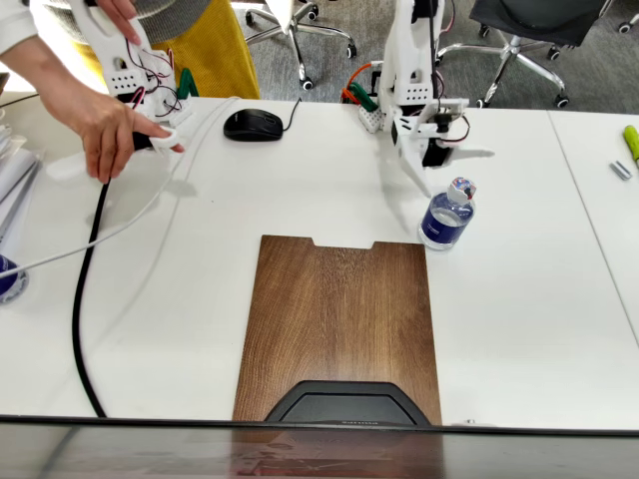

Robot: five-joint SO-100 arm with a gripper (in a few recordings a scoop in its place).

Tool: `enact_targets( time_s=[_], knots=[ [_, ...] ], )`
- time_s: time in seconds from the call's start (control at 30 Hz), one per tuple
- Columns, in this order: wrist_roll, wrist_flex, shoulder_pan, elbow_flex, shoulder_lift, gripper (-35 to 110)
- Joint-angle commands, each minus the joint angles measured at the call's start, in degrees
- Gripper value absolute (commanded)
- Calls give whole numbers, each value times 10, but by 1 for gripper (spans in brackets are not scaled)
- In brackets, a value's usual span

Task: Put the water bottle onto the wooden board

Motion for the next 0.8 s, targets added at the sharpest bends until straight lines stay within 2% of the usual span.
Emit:
enact_targets(
  time_s=[0.0, 0.33, 0.53, 0.77],
  knots=[
    [-4, 3, -6, -38, -15, 83],
    [-4, 3, -30, -53, -56, 77],
    [-13, 4, -49, -54, -58, 65],
    [-18, 6, -55, -57, -59, 60]
  ],
)
